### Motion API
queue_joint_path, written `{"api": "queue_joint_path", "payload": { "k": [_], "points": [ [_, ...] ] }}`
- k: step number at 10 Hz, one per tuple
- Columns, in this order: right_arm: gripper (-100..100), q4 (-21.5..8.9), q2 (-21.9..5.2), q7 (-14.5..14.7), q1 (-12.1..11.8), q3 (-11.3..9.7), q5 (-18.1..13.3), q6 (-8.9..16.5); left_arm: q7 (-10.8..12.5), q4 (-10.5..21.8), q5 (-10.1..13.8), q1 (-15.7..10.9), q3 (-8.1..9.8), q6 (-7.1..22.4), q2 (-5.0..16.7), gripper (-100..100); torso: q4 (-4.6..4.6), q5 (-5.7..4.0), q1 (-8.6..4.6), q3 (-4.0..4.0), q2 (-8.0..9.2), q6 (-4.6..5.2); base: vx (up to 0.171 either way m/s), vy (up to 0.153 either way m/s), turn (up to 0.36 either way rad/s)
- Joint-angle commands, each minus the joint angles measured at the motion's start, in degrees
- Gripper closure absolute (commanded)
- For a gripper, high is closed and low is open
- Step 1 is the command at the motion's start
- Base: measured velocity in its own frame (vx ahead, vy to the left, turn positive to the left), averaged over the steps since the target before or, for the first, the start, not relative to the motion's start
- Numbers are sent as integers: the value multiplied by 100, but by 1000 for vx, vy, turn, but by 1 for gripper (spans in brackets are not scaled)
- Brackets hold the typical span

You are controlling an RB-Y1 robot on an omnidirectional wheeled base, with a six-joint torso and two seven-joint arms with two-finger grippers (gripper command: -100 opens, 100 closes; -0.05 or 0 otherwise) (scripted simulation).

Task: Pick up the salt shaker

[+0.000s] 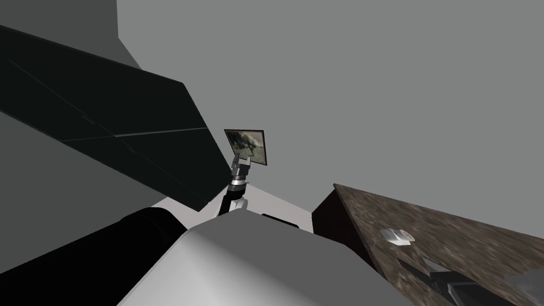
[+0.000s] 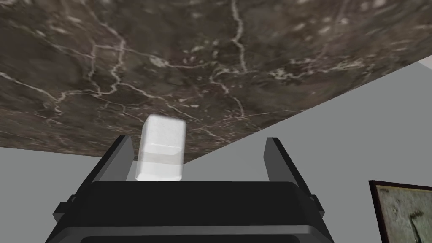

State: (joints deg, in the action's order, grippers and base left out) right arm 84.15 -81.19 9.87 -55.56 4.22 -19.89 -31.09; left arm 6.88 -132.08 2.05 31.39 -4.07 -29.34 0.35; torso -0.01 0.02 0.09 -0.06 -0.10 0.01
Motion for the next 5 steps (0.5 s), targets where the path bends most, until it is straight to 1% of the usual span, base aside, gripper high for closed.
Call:
{"api": "queue_joint_path", "payload": {
  "k": [1, 5],
  "points": [
    [-100, -93, -286, 31, -63, 34, -172, 96, 0, 0, 0, 0, 0, 0, 0, 0, 0, 0, 0, 0, 0, 0, 13, 21, 109],
    [-100, -321, -834, 93, -126, 41, -500, 232, 0, 0, 0, 0, 0, 0, 0, 0, 0, 0, 4, 1, 1, 2, 11, 25, 92]
  ]
}}
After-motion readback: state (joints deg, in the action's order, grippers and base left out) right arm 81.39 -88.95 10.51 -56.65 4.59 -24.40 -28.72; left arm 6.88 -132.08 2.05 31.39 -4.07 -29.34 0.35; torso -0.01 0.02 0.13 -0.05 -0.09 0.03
